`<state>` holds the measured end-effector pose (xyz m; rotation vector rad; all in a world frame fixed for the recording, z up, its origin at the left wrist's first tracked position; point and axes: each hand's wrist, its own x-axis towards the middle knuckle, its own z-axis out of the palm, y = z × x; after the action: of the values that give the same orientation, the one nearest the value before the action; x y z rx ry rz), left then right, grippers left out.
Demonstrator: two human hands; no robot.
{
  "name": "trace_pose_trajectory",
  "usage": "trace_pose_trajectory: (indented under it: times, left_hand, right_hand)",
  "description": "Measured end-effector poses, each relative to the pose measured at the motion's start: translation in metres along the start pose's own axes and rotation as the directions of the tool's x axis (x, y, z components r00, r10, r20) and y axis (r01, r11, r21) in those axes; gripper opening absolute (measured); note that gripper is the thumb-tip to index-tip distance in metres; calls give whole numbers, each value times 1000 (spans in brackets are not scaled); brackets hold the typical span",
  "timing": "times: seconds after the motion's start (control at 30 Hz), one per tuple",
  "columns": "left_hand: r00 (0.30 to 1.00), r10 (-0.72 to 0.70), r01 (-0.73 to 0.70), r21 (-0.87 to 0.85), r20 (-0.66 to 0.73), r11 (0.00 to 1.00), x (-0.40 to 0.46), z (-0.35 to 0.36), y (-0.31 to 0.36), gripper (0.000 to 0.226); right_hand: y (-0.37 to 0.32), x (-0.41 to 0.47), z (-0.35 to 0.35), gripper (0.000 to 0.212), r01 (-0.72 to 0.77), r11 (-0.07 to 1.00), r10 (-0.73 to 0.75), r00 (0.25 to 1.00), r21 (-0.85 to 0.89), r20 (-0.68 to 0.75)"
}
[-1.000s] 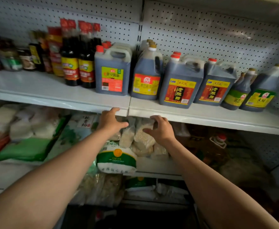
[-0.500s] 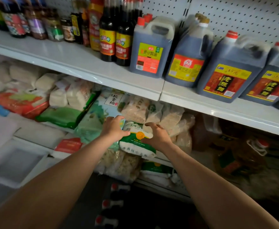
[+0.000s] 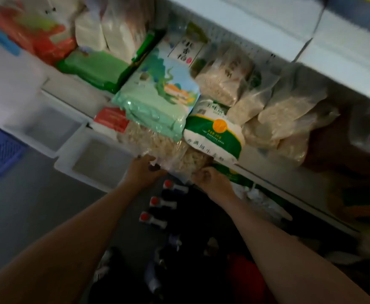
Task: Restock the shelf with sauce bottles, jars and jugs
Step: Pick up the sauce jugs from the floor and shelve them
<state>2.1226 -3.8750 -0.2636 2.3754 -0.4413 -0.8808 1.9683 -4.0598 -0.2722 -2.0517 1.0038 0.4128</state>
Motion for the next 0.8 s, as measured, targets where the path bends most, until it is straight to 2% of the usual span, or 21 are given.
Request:
trace_pose_trajectory:
  times: [0.2, 0.37, 0.6, 0.8]
  left_hand:
    - [982, -157, 159, -8, 103, 987, 39, 78, -92, 63]
    - [957, -223, 236, -52, 186, 970, 95, 150, -156, 61]
    - [948, -161, 191, -87, 274, 978, 192, 236, -231, 58]
    - [931, -57, 116, -145, 361, 982, 267, 294, -273, 70]
  right_hand:
    - [65, 55, 78, 57, -153, 979, 136, 983, 135, 124]
    - [123, 117, 145, 53, -250, 930, 233, 968, 269, 93]
    - [202, 215, 228, 54, -241, 880, 244, 969, 409, 44]
    - [263, 283, 299, 66, -165, 811, 193, 981, 562, 11]
